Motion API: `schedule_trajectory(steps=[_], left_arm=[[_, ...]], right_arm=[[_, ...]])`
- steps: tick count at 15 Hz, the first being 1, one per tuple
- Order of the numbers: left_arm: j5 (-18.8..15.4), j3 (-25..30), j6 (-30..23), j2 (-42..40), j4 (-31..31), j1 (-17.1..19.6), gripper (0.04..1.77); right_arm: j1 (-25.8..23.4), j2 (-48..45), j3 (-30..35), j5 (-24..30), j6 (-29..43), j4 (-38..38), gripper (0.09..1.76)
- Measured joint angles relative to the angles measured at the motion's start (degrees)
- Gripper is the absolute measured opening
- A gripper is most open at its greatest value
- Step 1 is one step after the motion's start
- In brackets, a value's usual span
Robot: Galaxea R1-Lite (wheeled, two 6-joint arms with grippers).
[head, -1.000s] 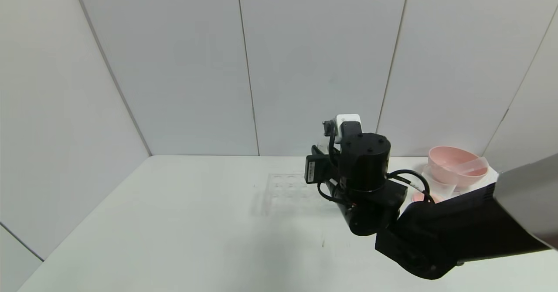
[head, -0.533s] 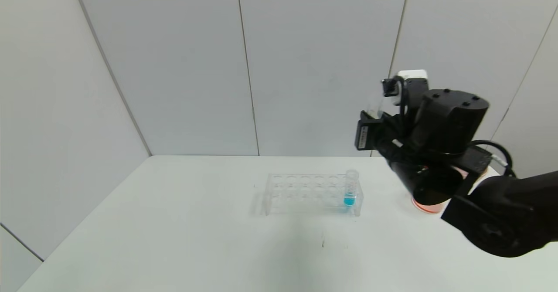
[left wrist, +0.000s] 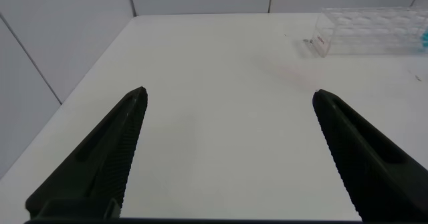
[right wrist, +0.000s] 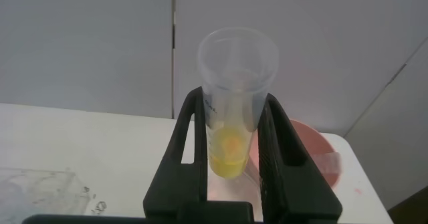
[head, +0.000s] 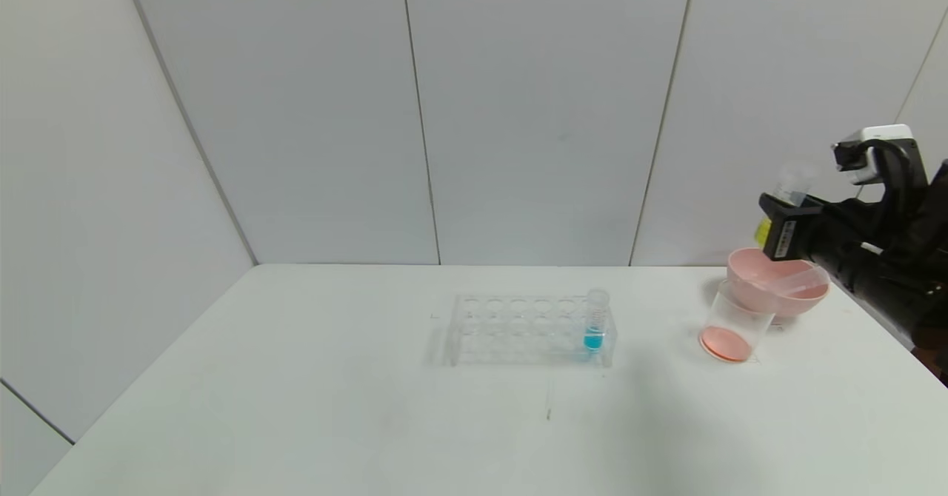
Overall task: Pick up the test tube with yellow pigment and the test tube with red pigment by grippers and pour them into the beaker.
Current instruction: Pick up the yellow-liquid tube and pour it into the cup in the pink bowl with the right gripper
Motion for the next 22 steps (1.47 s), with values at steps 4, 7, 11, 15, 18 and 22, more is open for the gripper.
schedule_trajectory(steps=[4,7,11,15,18,22], left_arm=[[0.00,0.00,0.00,0.00,0.00,0.00,1.76],[0.02,0.00,0.00,0.00,0.00,0.00,1.76],[0.00,0.00,0.00,0.00,0.00,0.00,1.76],[0.00,0.00,0.00,0.00,0.00,0.00,1.76],[0.00,0.00,0.00,0.00,0.00,0.00,1.76],[0.00,0.00,0.00,0.00,0.00,0.00,1.76]], right_arm=[[-15.81,1.04,1.58,14.59,-8.05,-1.49,0.50],[-24.99,4.11,1.24,27.78,-17.91,-4.11,0.50],[-28.25,8.16,1.35,33.11,-31.29,-7.86,0.50],[-27.38,10.91,2.85,33.88,-42.79,-9.36,0.50],[-26.28,11.90,4.00,34.60,-48.35,-11.07,0.50],[-25.30,12.86,4.80,34.56,-58.48,-11.93,0.50]])
